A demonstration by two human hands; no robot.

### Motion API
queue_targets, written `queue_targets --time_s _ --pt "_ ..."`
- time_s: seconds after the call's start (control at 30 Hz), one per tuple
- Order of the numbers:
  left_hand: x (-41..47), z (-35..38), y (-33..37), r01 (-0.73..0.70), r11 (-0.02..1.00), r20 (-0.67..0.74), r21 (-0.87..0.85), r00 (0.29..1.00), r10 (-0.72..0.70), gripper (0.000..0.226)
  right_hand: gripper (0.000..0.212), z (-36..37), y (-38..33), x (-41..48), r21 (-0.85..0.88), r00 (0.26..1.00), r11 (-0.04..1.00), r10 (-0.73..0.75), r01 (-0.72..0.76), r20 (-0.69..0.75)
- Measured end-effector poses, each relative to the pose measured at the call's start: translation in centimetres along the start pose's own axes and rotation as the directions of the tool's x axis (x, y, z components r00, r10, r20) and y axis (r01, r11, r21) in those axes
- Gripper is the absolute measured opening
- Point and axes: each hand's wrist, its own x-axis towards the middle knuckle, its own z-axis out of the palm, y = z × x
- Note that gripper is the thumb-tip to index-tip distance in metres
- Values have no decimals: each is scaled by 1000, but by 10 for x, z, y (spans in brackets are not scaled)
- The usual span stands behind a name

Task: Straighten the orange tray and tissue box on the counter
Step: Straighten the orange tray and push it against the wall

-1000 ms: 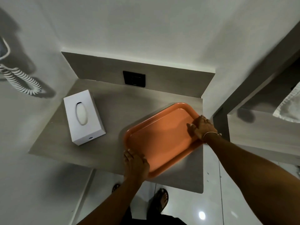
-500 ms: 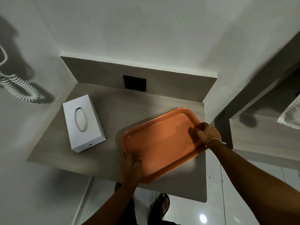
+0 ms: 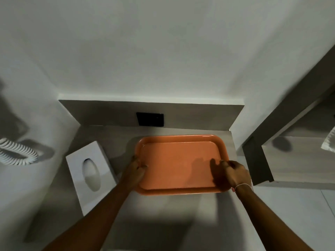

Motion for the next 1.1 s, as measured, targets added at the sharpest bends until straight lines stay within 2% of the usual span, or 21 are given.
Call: queue_targets --time_s 0.13,0.4,0.47,0.5,0.53,0.6,0.67,0.73,0.8,0.87,1.1 --pt "30 -14 4 -24 1000 93 14 995 23 53 43 14 -5 5 18 999 999 51 -51 -11" --pt "52 -12 0 0 997 73 73 997 -5 49 40 26 -16 12 0 997 997 73 -73 -33" --pt "52 -11 0 -43 988 106 145 994 28 54 45 26 -18 7 -6 996 996 86 -86 -11" --pt "49 -9 -1 -92 966 106 243 992 68 58 52 26 -19 3 -17 997 997 80 -80 -13" --pt "44 -5 -2 -146 922 92 359 988 121 62 58 26 -19 -4 -38 999 998 44 -45 -28" --pt "21 7 -10 -249 812 48 528 963 264 66 57 27 -17 -25 -100 991 988 -123 117 -55" --pt "-14 21 -27 -360 703 57 614 908 416 67 61 35 -8 -57 -167 953 938 -304 302 16" --pt "-46 37 -50 -430 647 93 629 869 487 66 68 48 4 -87 -244 904 870 -409 428 127" --pt "-62 47 -69 -434 644 144 630 880 453 66 68 58 16 -103 -340 872 804 -432 487 230" --pt "-64 49 -78 -419 635 167 649 893 419 67 71 65 24 -106 -410 878 781 -371 471 303" --pt "-43 39 -67 -414 590 214 693 900 380 66 70 73 18 -92 -497 878 726 -363 476 313"
